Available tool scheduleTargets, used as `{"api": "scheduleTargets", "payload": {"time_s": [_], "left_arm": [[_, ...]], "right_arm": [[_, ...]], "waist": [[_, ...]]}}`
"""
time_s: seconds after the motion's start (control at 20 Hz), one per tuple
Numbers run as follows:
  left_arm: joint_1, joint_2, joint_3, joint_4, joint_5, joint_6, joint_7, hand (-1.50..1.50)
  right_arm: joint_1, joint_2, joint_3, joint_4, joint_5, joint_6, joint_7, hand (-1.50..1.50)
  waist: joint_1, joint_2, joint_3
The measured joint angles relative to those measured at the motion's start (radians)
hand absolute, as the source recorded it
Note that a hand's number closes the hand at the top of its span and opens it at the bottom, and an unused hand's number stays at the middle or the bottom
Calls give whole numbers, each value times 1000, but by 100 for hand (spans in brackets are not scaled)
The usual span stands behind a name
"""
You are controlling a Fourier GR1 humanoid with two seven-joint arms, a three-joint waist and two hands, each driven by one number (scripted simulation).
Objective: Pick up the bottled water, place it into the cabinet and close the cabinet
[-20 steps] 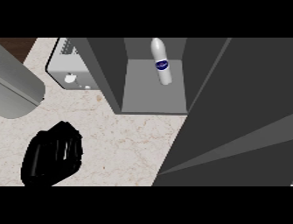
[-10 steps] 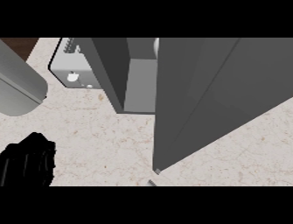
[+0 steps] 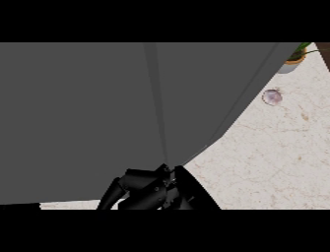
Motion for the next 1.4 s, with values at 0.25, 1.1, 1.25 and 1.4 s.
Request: {"api": "scheduleTargets", "payload": {"time_s": [0.25, 1.1, 1.25, 1.4], "left_arm": [[47, 28, 50, 10, 25, -71, -19, 150], [103, 45, 124, -17, 34, -147, -3, 150], [92, 41, 125, -11, 33, -150, -1, 150], [84, 42, 126, -19, 35, -149, 8, 150]], "right_arm": [[-151, 55, -159, 236, -178, 20, -66, 150], [-346, 69, -442, 801, -454, 420, -397, 150], [-355, 62, -446, 829, -459, 464, -439, 150], [-362, 53, -449, 853, -461, 497, -473, 150]], "waist": [[-4, 2, 1], [-3, -36, -5], [0, -38, -10], [6, -40, -12]]}}
